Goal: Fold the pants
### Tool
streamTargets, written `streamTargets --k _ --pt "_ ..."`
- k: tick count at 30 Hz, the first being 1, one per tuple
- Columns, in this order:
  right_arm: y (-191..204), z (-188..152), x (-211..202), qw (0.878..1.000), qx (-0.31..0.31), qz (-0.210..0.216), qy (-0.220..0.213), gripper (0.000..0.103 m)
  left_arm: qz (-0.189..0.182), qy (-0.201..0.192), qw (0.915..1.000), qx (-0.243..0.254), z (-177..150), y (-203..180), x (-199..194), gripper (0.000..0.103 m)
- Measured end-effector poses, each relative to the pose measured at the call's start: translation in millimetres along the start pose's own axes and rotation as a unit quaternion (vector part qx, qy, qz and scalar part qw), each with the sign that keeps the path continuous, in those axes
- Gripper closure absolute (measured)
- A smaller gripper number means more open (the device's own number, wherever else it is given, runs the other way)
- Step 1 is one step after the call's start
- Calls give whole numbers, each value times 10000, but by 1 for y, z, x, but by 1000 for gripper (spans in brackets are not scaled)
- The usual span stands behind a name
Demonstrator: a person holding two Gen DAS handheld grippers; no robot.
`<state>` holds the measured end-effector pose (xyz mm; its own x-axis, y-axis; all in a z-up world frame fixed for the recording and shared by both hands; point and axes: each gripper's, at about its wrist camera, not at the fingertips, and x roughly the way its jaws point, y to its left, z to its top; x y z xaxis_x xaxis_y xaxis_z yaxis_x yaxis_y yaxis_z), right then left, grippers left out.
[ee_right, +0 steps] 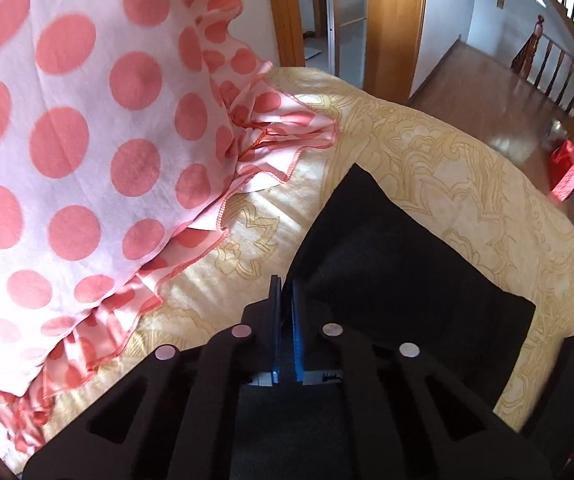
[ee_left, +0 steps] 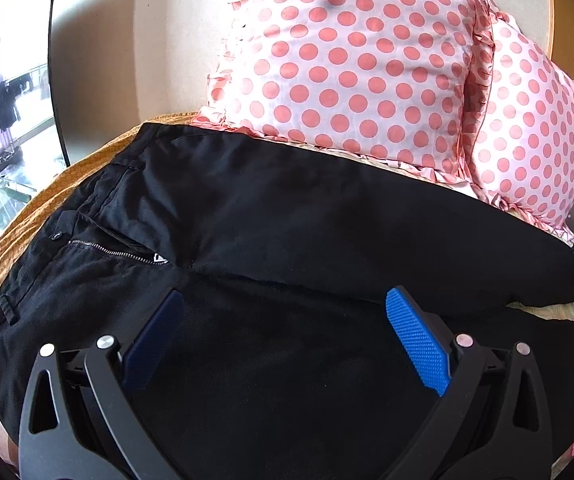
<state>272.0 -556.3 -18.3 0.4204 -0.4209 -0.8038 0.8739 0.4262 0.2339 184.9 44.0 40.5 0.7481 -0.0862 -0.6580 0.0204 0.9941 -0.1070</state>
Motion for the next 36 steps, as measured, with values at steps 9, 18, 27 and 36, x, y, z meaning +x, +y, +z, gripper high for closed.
streamTargets --k 9,18,27,36 --pt "-49 -43 -71 9975 -202 630 -241 100 -491 -307 9974 -430 -2 16 -22 2" --pt "-113 -124 -126 9930 -486 1004 -385 100 -446 -430 9981 -14 16 15 -33 2" --pt "-143 -154 -133 9921 -486 1109 -321 100 -247 64 9989 -381 105 37 40 2" --pt "-141 -156 -132 9914 -658 1060 -403 100 269 1807 9736 -1368 183 50 191 26"
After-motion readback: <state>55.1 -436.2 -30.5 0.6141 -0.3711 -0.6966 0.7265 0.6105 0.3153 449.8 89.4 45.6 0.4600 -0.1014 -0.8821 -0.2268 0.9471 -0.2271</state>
